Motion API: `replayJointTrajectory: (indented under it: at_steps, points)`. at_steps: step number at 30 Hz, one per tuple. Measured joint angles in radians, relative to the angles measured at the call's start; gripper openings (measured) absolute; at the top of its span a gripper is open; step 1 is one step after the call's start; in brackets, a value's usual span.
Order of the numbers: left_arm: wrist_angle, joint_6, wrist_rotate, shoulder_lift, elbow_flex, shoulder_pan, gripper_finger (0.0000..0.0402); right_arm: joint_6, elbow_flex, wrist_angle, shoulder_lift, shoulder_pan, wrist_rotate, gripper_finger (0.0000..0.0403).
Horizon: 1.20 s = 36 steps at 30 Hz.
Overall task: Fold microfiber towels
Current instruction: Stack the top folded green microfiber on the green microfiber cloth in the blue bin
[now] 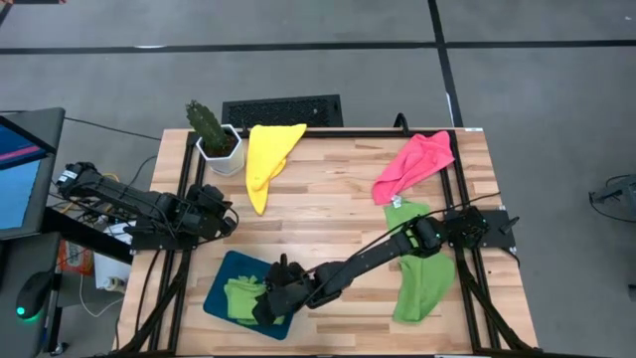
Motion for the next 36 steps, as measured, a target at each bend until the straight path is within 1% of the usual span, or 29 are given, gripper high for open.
replayJointTrajectory:
  at_steps: [5, 12, 16, 17, 19, 22, 25, 28, 34, 36]
  points:
    - [0.000, 0.000, 0.007, 0.000, 0.000, 0.000, 0.0000, 0.015, 0.006, -0.102, 0.004, 0.002, -0.003, 0.0193]
    - [0.000, -0.002, 0.007, 0.000, 0.000, 0.000, 0.0000, 0.009, 0.006, -0.127, 0.004, 0.002, -0.010, 0.0179]
    - [0.000, -0.003, 0.007, 0.000, 0.000, 0.000, 0.0000, -0.003, 0.008, -0.237, 0.002, 0.001, -0.052, 0.0170]
    - [0.000, -0.003, 0.006, 0.000, 0.000, 0.000, 0.0000, -0.010, 0.012, -0.278, -0.002, 0.001, -0.051, 0.0168]
    - [0.000, -0.003, -0.002, 0.000, 0.000, 0.000, 0.0000, -0.018, 0.025, -0.309, -0.012, 0.001, -0.046, 0.0167]
    - [0.002, -0.003, -0.009, 0.000, 0.000, 0.000, 0.0000, -0.060, 0.069, -0.381, -0.017, 0.000, -0.010, 0.0166]
    - [0.003, -0.003, -0.009, 0.000, 0.000, 0.000, 0.0000, -0.089, 0.090, -0.375, -0.026, 0.001, 0.010, 0.0167]
    - [0.003, -0.003, -0.009, 0.000, 0.000, 0.000, 0.0000, -0.100, 0.089, -0.386, -0.024, -0.001, 0.009, 0.0166]
    - [0.003, -0.002, -0.010, 0.000, 0.000, 0.000, 0.0000, -0.108, 0.083, -0.418, -0.001, -0.006, -0.041, 0.0173]
    - [0.004, -0.002, -0.011, 0.000, 0.000, 0.000, 0.0000, -0.106, 0.082, -0.427, 0.000, -0.007, -0.044, 0.0177]
